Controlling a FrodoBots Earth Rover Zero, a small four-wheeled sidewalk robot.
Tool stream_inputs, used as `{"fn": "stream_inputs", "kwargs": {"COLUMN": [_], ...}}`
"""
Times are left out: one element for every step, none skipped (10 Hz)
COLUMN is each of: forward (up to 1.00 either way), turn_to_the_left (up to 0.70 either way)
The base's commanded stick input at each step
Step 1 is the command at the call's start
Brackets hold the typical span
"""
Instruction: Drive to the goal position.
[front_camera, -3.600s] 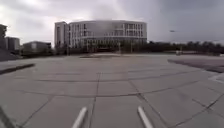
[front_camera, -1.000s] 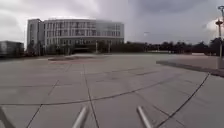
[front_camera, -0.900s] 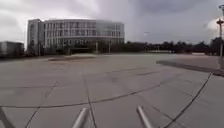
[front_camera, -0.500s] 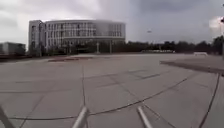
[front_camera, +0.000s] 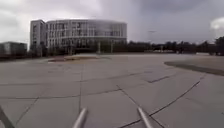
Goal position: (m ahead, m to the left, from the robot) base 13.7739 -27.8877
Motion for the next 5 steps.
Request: {"fn": "stream_inputs", "kwargs": {"forward": [0.70,0.70,0.70,0.70,0.70], "turn_to_the_left": [0.00,0.00,0.00,0.00,0.00]}}
